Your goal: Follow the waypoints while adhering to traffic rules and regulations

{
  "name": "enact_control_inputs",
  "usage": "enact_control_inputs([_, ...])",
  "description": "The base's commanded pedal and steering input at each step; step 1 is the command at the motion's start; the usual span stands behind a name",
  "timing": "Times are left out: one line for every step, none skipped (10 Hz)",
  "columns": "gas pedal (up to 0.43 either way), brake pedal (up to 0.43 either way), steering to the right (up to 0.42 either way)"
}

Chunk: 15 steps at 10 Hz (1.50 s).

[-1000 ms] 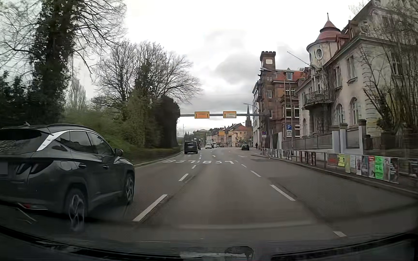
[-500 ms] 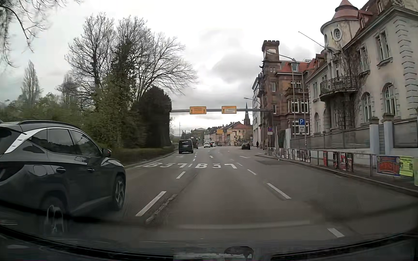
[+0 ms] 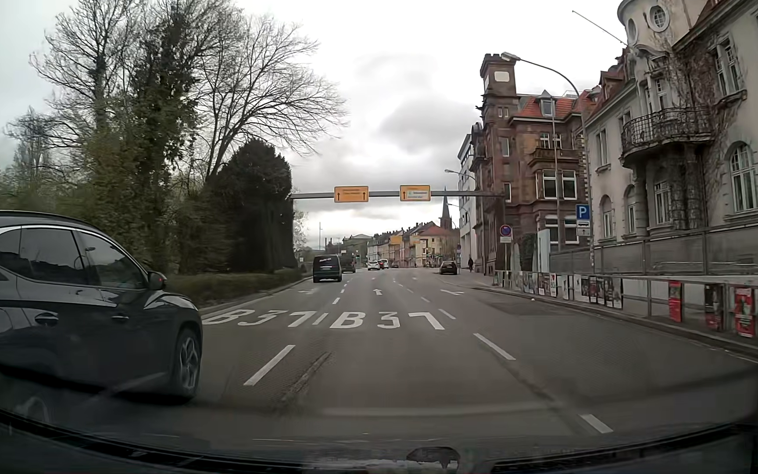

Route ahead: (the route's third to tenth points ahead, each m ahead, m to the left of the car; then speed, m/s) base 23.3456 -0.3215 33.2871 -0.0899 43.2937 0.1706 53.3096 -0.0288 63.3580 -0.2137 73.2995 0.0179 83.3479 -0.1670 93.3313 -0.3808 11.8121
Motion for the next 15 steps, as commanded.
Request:
enact_control_inputs([0.110, 0.000, -0.001])
enact_control_inputs([0.110, 0.000, -0.002])
enact_control_inputs([0.110, 0.000, -0.002])
enact_control_inputs([0.110, 0.000, -0.005])
enact_control_inputs([0.110, 0.000, -0.007])
enact_control_inputs([0.110, 0.000, -0.008])
enact_control_inputs([0.110, 0.000, -0.009])
enact_control_inputs([0.110, 0.000, -0.010])
enact_control_inputs([0.110, 0.000, -0.011])
enact_control_inputs([0.110, 0.000, -0.013])
enact_control_inputs([0.110, 0.000, -0.013])
enact_control_inputs([0.110, 0.000, -0.013])
enact_control_inputs([0.110, 0.000, -0.013])
enact_control_inputs([0.110, 0.000, -0.013])
enact_control_inputs([0.110, 0.000, -0.012])
